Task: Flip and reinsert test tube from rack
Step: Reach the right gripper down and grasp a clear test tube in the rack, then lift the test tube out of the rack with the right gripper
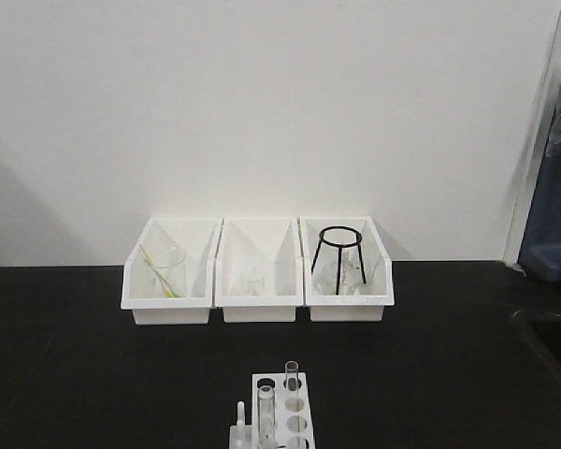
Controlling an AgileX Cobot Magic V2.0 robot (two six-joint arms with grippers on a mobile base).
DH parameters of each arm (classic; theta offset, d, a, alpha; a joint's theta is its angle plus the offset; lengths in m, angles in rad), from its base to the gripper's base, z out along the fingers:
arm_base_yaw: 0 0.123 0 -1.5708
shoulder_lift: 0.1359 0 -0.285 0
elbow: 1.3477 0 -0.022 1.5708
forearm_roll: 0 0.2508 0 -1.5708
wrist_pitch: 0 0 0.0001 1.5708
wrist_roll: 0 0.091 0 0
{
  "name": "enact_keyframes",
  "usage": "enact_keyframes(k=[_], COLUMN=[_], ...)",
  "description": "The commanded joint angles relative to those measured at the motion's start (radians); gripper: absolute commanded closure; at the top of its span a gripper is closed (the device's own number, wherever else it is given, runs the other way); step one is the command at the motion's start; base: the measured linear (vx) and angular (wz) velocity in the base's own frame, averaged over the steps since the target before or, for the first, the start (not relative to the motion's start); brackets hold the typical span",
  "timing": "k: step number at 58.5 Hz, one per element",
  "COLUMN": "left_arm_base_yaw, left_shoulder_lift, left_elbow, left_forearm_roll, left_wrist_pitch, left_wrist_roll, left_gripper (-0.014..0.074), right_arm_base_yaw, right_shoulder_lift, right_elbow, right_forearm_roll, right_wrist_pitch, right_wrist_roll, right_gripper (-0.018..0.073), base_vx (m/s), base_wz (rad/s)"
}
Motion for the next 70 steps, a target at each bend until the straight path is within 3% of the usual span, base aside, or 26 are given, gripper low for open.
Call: enact_keyframes(k=[1, 8, 19, 37, 43, 52, 70], left_arm_base_yaw=[0.000, 0.000, 0.000, 0.000, 0.000, 0.000, 0.000], left_shoulder_lift=[-0.008, -0.008, -0.008, -0.008, -0.008, -0.008, -0.008], left_elbow=[-0.004, -0.004, -0.004, -0.004, -0.004, -0.004, -0.004], left_forearm_roll=[-0.005, -0.005, -0.005, -0.005, -0.005, -0.005, -0.005], left_wrist_pitch=[-0.081, -0.081, -0.081, -0.081, -0.081, -0.081, -0.081], left_wrist_roll=[-0.009, -0.009, -0.009, -0.009, -0.009, -0.009, -0.009], left_gripper=[0.0602, 0.0602, 0.0602, 0.0602, 0.0602, 0.0602, 0.0602], right_arm_base_yaw=[-0.006, -0.006, 0.015, 0.284, 0.357, 0.415, 0.417], right_shoulder_lift=[0.001, 0.001, 0.037, 0.325, 0.476, 0.679, 0.888], right_elbow=[-0.037, -0.037, 0.027, 0.293, 0.285, 0.233, 0.083], right_forearm_roll=[-0.008, 0.004, -0.013, -0.226, -0.279, -0.286, -0.323], right_wrist_pitch=[-0.096, -0.128, -0.177, -0.648, -0.787, -0.936, -1.019], right_wrist_roll=[-0.005, 0.010, 0.112, 0.180, 0.179, 0.178, 0.178], right_gripper=[-0.0013, -0.0106, -0.0091, 0.0040, 0.0067, 0.0071, 0.0071], base_vx=[0.00, 0.00, 0.00, 0.00, 0.00, 0.00, 0.00], base_wz=[0.00, 0.00, 0.00, 0.00, 0.00, 0.00, 0.00])
